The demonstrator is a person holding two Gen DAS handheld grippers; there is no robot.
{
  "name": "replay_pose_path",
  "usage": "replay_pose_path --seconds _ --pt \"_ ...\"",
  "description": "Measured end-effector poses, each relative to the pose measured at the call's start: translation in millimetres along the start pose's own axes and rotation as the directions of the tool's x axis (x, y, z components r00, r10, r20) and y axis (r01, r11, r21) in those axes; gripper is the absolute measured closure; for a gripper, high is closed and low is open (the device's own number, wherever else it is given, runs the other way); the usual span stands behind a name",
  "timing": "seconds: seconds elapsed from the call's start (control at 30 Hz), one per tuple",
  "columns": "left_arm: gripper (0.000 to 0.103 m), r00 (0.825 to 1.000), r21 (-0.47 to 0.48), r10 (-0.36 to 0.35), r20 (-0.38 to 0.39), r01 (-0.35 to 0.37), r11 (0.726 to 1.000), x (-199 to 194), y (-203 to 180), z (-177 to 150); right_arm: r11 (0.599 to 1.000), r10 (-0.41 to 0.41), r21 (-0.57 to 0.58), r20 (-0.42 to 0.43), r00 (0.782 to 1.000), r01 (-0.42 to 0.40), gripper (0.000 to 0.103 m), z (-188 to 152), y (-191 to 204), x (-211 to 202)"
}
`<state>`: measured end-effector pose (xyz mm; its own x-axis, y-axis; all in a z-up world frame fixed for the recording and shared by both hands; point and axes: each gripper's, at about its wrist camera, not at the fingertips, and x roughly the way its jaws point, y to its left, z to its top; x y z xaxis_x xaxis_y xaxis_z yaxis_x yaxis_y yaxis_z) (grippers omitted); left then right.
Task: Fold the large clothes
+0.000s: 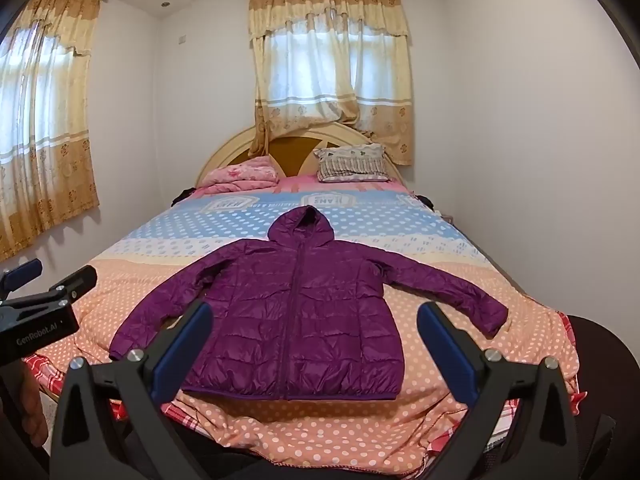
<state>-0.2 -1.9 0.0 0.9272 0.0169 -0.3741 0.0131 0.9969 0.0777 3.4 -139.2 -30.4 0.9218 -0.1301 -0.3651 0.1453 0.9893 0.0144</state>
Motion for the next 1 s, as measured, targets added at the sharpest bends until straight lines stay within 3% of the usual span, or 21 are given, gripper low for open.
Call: replay_pose_path --seconds 0.1,1.0 --pt "0.001 1.000 -0.047 -0.023 -0.008 0.023 0.999 0.7 6.6 1.3 1.000 -0.001 -0.003 0.001 1.000 0.001 0.000 0.3 0.4 -0.8" --pt "0.001 1.000 -0.037 -0.009 -0.016 0.009 0.999 5.7 6.0 1.0 1.000 0.021 0.013 -0.026 0.999 -0.021 0.000 -4.4 -2.4 6.1"
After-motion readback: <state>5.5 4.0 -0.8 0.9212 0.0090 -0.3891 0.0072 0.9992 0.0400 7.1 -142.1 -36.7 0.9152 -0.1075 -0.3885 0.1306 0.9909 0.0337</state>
